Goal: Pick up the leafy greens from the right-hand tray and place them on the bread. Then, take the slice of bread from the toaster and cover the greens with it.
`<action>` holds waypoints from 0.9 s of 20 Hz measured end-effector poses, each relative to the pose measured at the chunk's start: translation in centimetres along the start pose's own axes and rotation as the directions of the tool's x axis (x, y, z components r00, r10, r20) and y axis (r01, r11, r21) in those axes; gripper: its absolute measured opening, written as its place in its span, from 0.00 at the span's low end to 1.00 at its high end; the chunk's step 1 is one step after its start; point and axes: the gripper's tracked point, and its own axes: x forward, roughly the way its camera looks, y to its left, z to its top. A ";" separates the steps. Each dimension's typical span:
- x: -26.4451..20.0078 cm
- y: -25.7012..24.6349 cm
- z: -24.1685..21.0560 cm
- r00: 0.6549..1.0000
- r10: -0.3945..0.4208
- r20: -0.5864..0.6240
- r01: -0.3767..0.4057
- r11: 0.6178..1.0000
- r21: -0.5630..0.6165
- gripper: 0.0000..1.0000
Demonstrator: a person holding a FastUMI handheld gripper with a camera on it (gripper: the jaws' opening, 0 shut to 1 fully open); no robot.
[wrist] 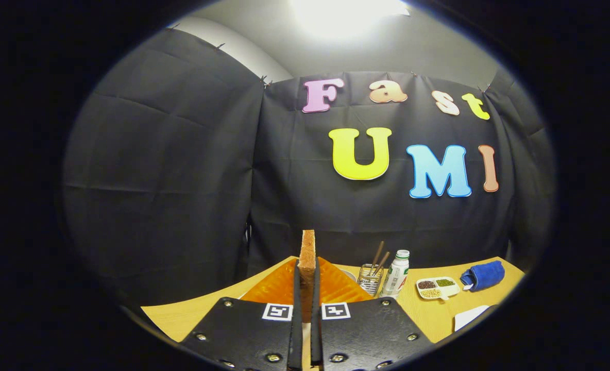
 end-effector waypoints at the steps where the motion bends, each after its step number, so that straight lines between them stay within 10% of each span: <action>1: -0.2 -0.6 0.2 1.000 -0.007 0.003 0.007 1.000 0.006 0.06; 18: -0.9 -10.0 -7.8 0.981 -0.125 -0.145 0.132 0.990 0.046 0.06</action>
